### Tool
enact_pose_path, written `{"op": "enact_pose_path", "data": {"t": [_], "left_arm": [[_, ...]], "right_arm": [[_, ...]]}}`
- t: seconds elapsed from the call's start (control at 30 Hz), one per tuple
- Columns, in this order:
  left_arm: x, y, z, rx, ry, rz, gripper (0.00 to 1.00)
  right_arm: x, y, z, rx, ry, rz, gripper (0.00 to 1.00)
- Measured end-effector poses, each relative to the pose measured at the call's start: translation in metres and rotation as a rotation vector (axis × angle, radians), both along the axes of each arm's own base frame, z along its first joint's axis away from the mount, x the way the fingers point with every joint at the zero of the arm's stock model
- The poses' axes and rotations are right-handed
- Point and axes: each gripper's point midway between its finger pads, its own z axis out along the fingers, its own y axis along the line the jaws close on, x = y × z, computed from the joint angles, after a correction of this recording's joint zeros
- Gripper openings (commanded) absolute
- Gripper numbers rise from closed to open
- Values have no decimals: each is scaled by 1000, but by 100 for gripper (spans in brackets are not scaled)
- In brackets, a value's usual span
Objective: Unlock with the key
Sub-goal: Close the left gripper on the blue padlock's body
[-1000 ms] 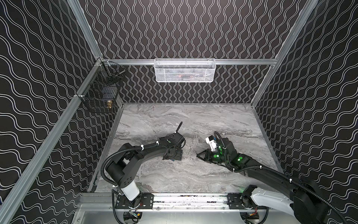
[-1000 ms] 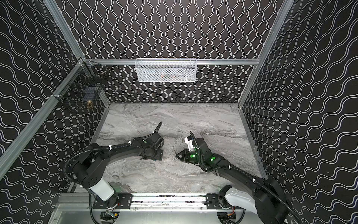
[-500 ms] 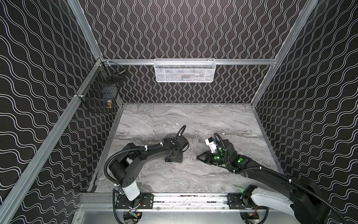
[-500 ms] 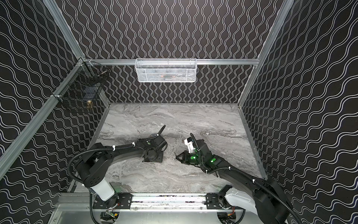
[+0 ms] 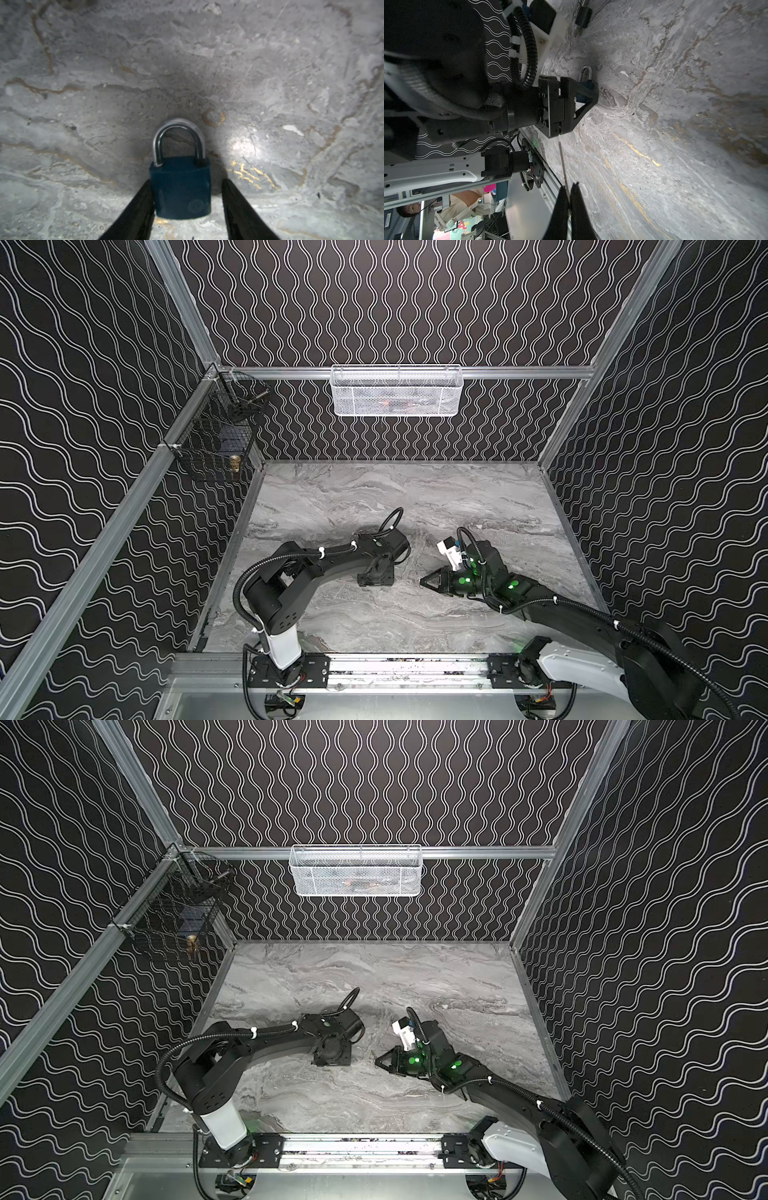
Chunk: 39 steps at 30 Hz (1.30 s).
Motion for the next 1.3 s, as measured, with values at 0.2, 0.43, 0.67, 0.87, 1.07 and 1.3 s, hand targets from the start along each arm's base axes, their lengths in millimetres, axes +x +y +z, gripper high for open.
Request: {"op": "enact_pose_path", "data": {"t": [0.2,0.43,0.67,0.87,1.07,1.3], "left_arm": [[-2,1,-2,4,12,12,51],[-2,0,-4,7,21,15,48],[-3,2,-6,12,22,16,48],[-3,2,-7,15,20,17,49],[2,2,-7,13,-3,18,45],[8,0,-7,10,-34,20,39]], "right_arm": [[-2,2,1,24,-3,15,0],[-3,3,0,38,19,14,0],[-2,4,-1,39,22,16,0],[-2,5,-4,37,30,18,0],[-1,6,-4,42,36,14,0],[0,7,-3,46,37,11,0]]}}
